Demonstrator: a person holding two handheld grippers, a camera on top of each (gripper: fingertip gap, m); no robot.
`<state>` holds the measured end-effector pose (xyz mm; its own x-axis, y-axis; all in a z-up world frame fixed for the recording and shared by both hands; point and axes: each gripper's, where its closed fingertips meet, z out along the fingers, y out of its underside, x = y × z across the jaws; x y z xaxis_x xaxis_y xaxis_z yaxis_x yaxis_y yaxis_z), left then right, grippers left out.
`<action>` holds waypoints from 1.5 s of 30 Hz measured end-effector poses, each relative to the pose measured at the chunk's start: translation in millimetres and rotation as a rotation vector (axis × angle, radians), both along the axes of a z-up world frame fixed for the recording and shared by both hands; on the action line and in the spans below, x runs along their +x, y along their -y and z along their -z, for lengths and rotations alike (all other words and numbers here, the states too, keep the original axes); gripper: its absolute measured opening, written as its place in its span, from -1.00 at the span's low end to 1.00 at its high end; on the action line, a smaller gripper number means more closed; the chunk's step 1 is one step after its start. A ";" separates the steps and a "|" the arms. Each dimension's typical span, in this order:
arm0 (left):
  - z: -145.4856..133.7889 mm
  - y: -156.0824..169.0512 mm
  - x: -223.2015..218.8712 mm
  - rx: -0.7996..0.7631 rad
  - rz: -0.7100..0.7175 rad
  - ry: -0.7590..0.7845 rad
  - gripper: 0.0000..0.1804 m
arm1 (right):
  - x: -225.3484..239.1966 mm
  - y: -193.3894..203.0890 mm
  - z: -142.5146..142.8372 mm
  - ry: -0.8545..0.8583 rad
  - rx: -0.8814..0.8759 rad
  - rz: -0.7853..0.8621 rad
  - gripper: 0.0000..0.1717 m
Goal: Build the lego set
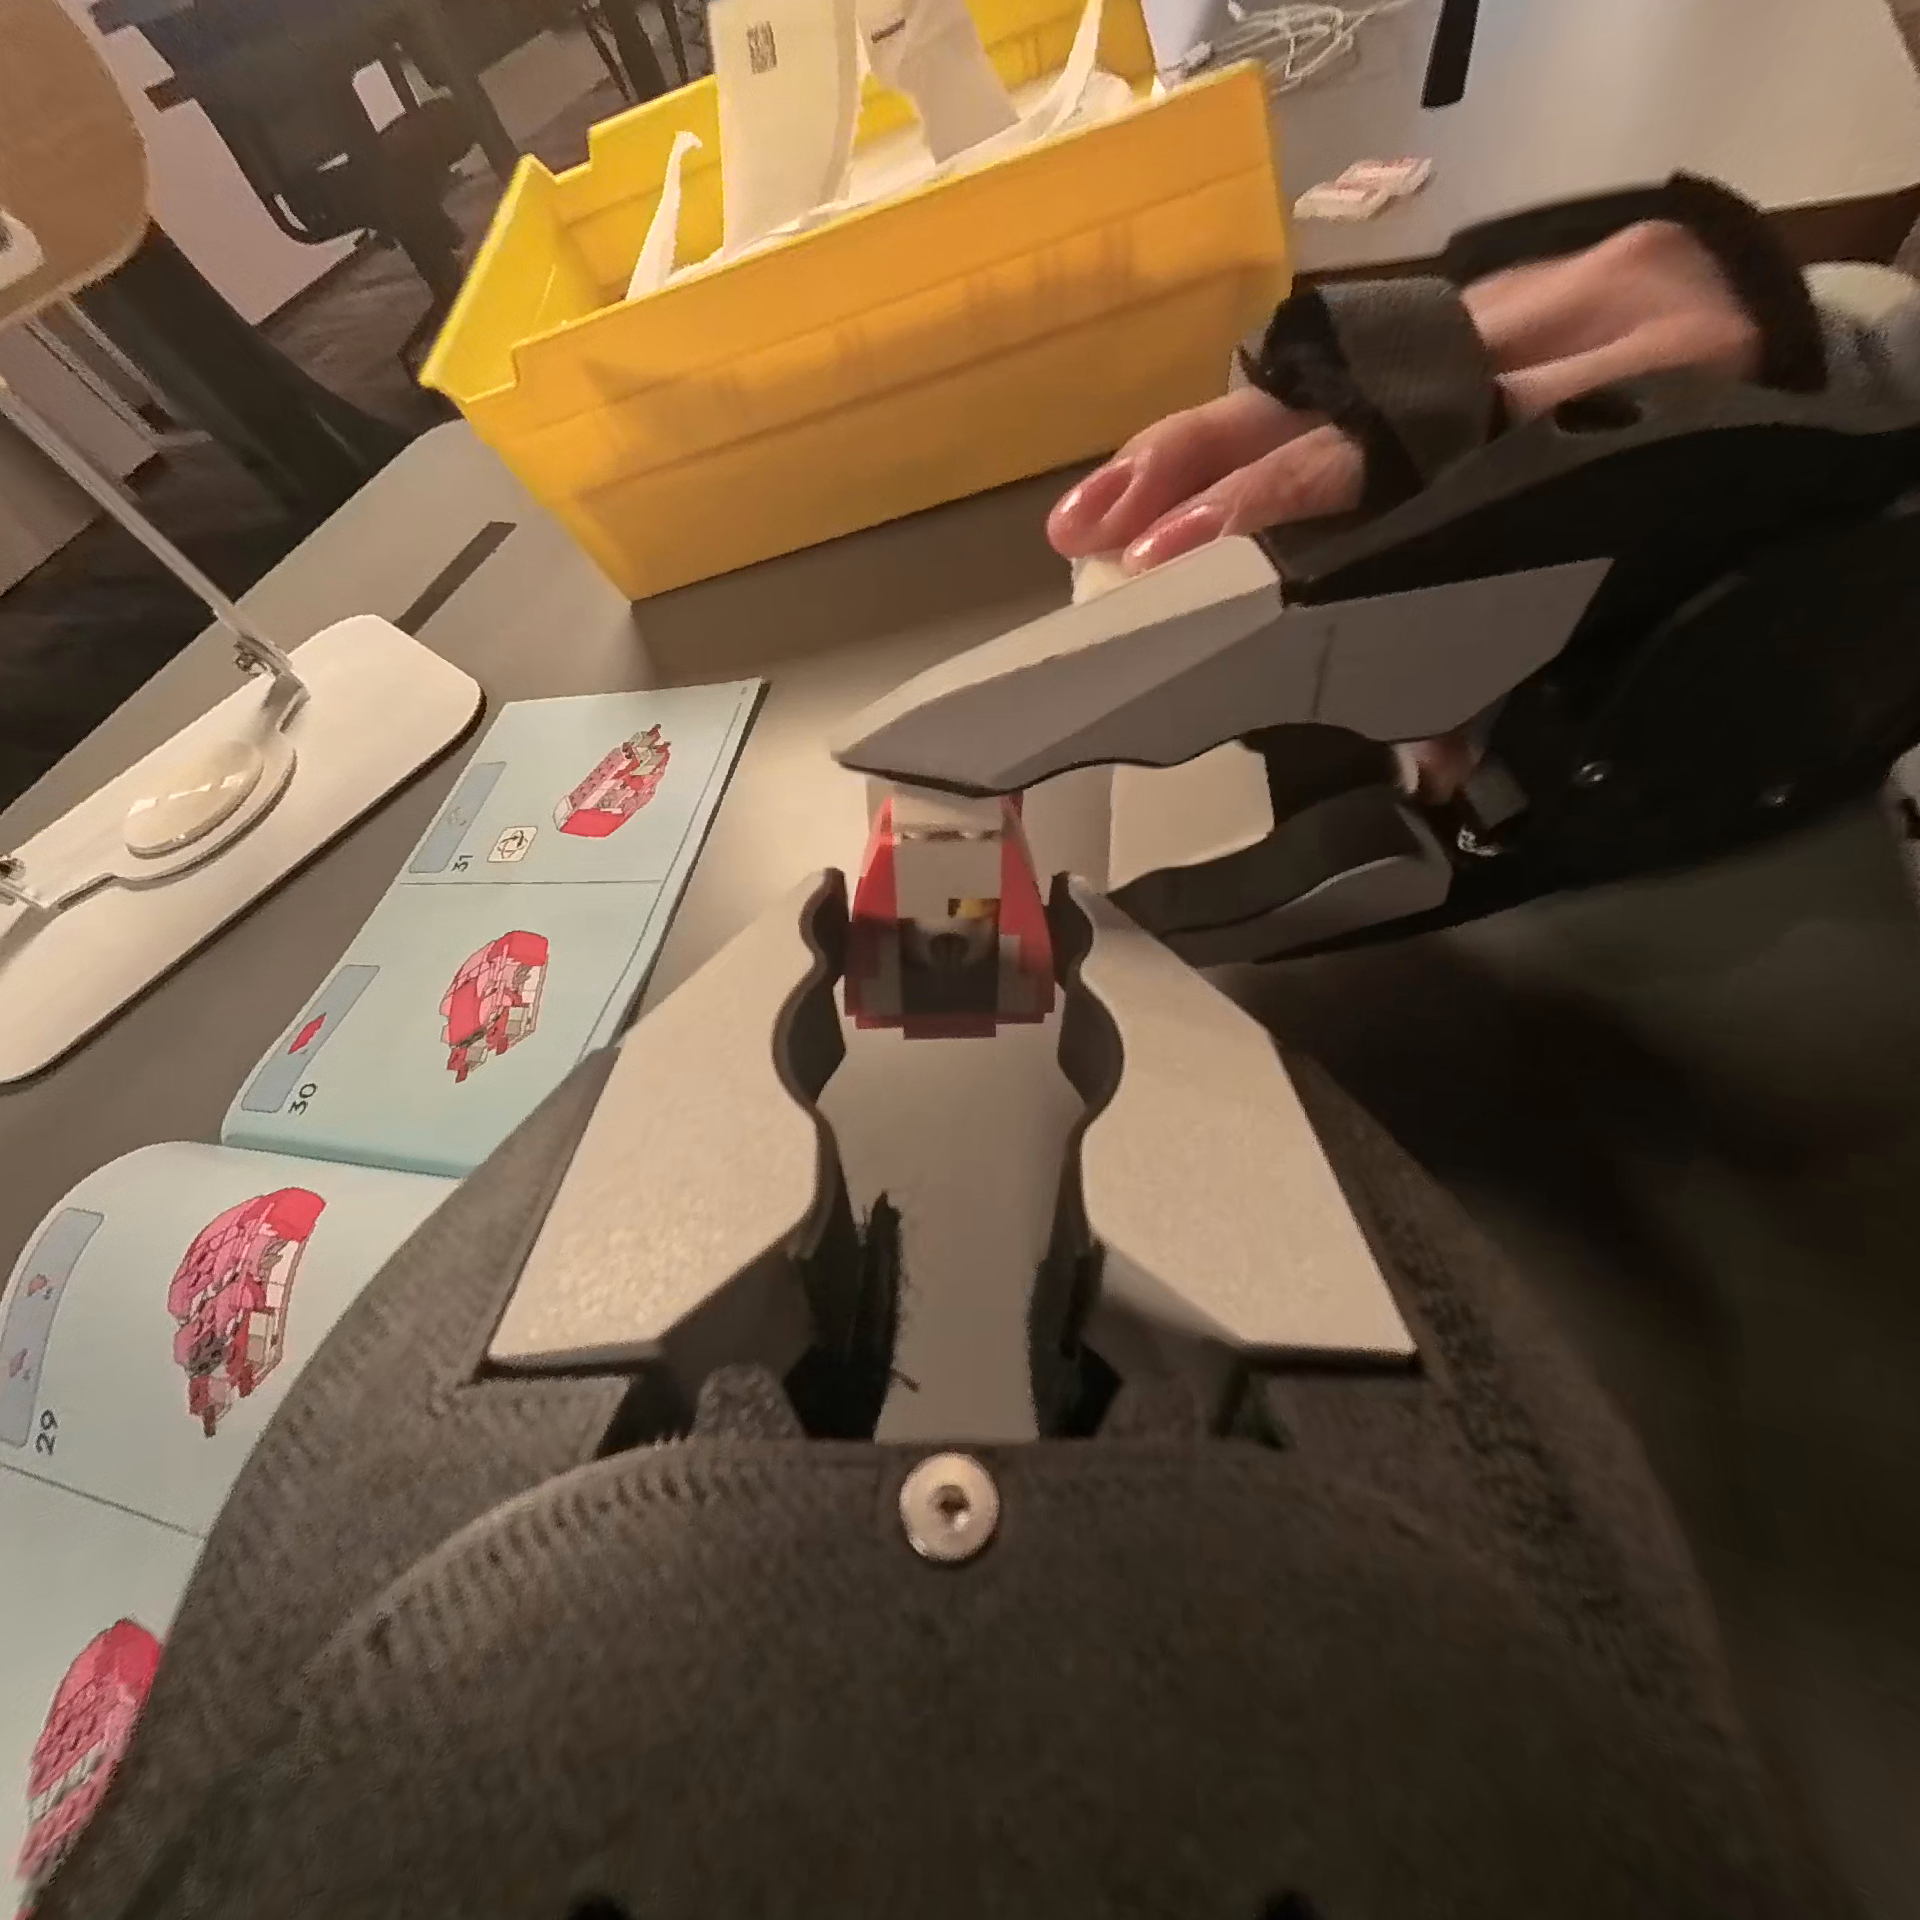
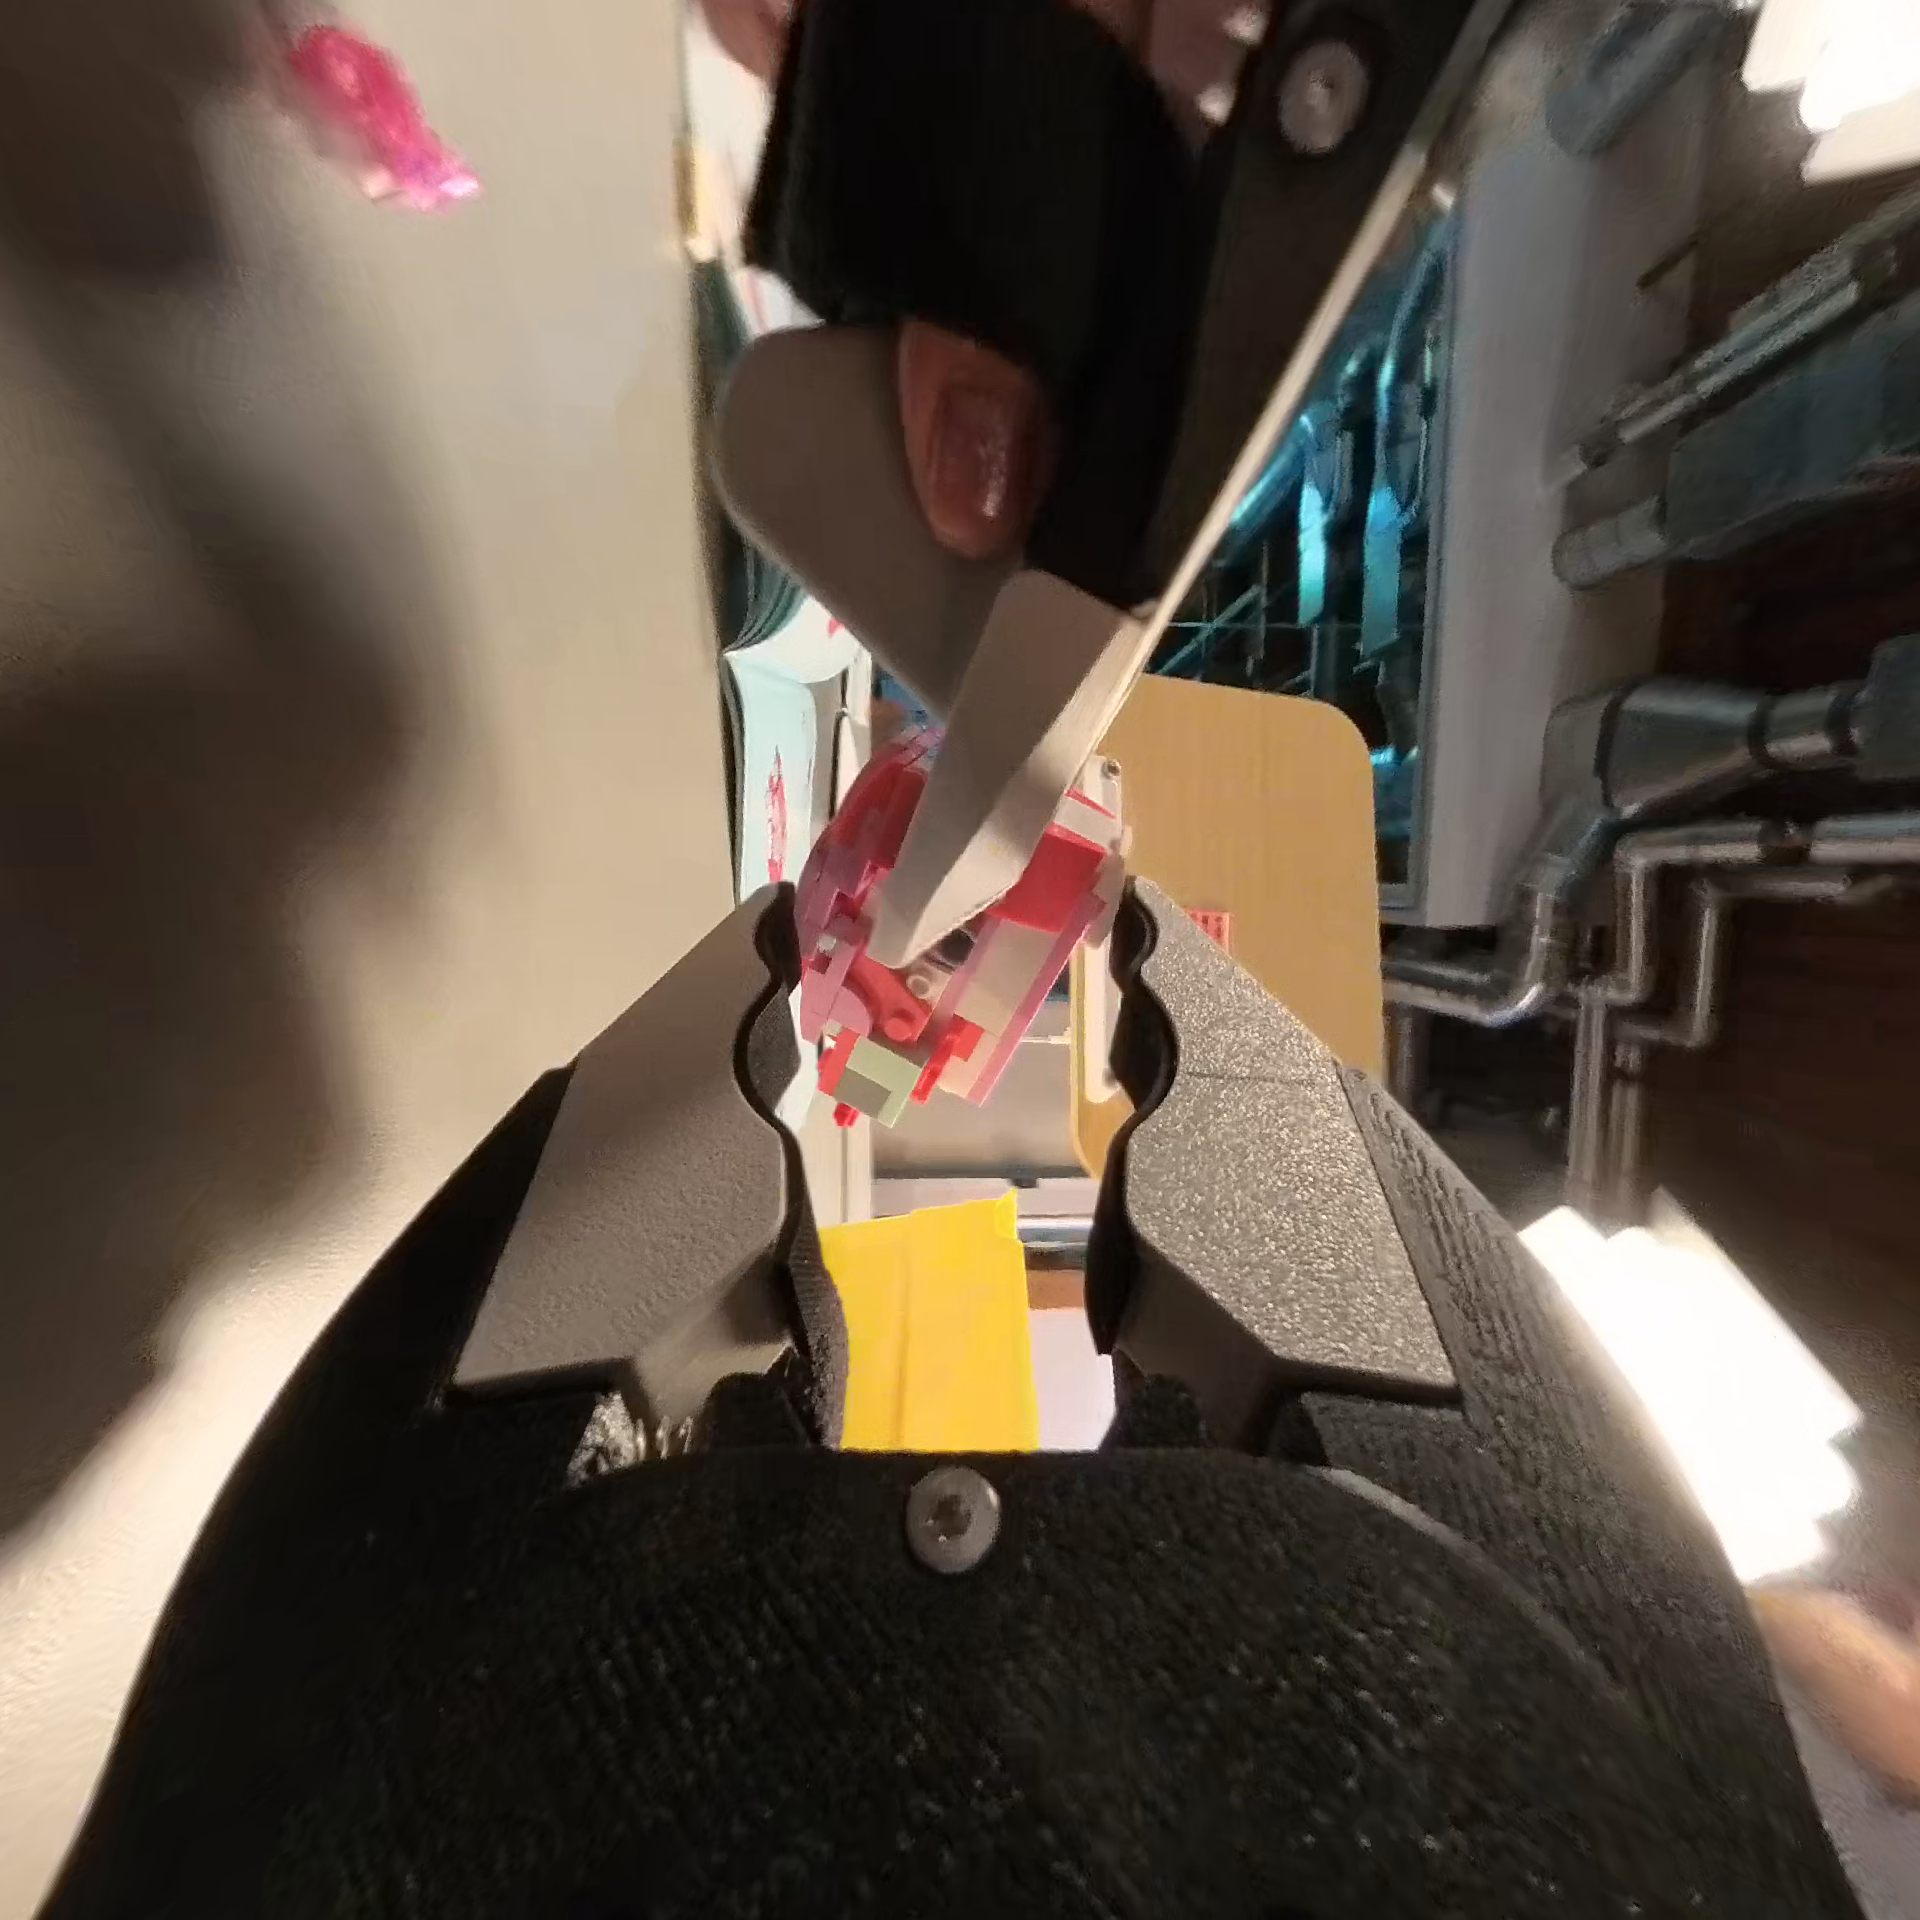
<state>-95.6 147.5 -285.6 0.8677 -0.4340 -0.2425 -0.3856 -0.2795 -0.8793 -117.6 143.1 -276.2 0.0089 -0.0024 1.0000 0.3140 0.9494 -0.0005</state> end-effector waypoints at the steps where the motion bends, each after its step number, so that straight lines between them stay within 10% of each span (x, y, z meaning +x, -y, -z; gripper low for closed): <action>1: -3.4 0.1 0.5 0.016 0.002 0.013 -0.58 | 0.4 0.3 -2.7 -0.020 -0.034 -0.003 -0.31; 37: -4.0 -5.9 -2.3 0.001 -0.043 0.206 -0.58 | 5.7 -3.2 4.2 -0.022 -0.269 0.056 -0.29; 45: -6.0 -6.3 -5.6 -0.002 -0.056 0.243 -0.58 | 6.7 3.5 -0.5 -0.041 -0.321 0.012 0.01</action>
